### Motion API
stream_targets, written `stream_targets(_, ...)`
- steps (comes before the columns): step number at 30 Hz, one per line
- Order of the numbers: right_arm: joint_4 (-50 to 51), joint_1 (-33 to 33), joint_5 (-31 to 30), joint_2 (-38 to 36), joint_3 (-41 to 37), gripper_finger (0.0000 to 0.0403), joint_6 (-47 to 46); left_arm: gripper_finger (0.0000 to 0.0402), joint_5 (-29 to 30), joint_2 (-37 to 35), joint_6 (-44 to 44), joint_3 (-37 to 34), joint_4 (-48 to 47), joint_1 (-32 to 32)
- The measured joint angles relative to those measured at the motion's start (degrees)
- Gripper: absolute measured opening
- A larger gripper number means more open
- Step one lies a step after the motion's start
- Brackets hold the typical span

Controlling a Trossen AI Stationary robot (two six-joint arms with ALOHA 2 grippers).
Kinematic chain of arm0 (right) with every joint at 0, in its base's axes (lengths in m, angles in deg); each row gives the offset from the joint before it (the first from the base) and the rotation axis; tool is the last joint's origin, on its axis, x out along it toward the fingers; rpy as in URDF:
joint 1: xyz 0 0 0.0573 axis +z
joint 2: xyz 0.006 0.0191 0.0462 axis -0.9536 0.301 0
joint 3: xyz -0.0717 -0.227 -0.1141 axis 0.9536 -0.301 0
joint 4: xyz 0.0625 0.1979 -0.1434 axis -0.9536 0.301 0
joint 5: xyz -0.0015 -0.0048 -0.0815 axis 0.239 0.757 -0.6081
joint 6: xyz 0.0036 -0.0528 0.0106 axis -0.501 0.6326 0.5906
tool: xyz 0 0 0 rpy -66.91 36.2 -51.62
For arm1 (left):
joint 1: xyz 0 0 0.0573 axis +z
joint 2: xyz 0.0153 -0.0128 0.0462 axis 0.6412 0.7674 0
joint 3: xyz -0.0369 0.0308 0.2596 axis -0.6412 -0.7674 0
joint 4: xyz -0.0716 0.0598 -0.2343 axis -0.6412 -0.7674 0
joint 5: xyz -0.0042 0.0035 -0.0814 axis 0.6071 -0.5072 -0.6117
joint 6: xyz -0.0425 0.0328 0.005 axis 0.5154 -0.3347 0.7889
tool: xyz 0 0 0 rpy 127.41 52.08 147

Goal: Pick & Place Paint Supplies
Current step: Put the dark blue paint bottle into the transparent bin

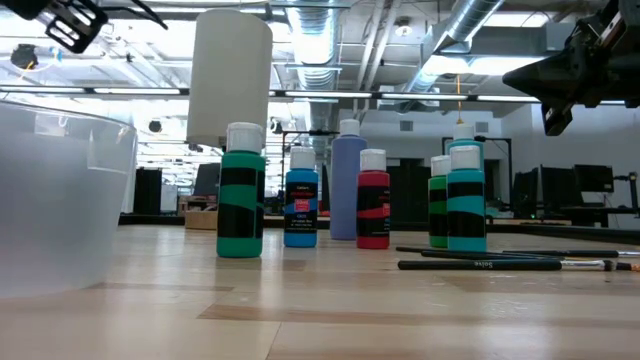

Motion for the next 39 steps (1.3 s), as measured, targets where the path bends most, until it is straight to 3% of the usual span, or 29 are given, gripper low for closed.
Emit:
stream_targets(5, 0.0, -0.01, 0.0, 0.0, 0.0, 0.0008, 0.01, 0.0085, 4.16, 2.52, -0.24, 0.0, 0.27, -5.45)
stream_targets(22, 0.02, 0.0, 0.0, 0.0, 0.0, 0.0008, 0.01, 0.0085, 29.87, 12.19, -7.96, 0.0, 0.43, -25.14)
stream_targets(28, 0.02, 0.0, 0.0, 0.0, 0.0, 0.0008, 0.0, 0.0085, 33.93, 12.3, -7.97, -1.23, 0.17, -26.55)
stream_targets(39, 0.04, -0.02, 0.01, -0.02, -0.01, 0.0008, 0.02, 0.0086, 35.74, 12.32, -7.07, -3.46, 1.87, -26.53)
